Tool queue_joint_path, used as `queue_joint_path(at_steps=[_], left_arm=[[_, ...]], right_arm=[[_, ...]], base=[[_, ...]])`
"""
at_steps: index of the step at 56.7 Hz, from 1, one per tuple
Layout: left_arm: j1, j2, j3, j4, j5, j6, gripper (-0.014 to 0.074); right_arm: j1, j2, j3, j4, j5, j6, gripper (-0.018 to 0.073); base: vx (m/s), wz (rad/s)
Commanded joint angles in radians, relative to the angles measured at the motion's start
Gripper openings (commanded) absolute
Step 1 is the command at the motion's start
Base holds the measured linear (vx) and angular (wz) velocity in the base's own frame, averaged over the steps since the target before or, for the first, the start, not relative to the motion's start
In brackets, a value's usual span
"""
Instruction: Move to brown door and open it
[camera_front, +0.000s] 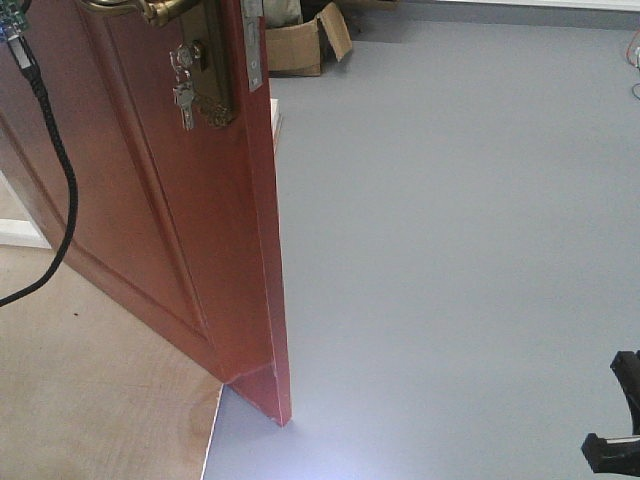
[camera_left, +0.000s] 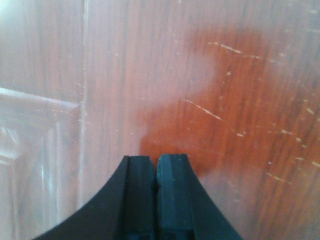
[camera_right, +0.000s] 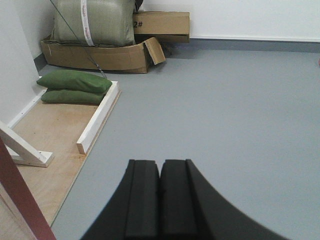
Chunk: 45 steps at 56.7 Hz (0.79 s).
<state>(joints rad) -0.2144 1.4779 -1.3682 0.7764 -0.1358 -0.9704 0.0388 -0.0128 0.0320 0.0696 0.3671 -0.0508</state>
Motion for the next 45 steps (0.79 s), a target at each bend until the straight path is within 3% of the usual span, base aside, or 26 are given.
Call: queue_joint_path(at_steps=[1, 45], left_arm=[[-0.003, -0.036, -0.026, -0.01, -0.059, -0.011, 0.0036], [-0.003, -0.036, -0.026, -0.01, -0.059, -0.011, 0.0036]], right_arm=[[0.0, -0.006, 0.004, -0.003, -0.077, -0.006, 0.0], [0.0, -0.006, 0.004, -0.003, -0.077, -0.006, 0.0]], base=[[0.03, 0.01], [0.09, -0.02]])
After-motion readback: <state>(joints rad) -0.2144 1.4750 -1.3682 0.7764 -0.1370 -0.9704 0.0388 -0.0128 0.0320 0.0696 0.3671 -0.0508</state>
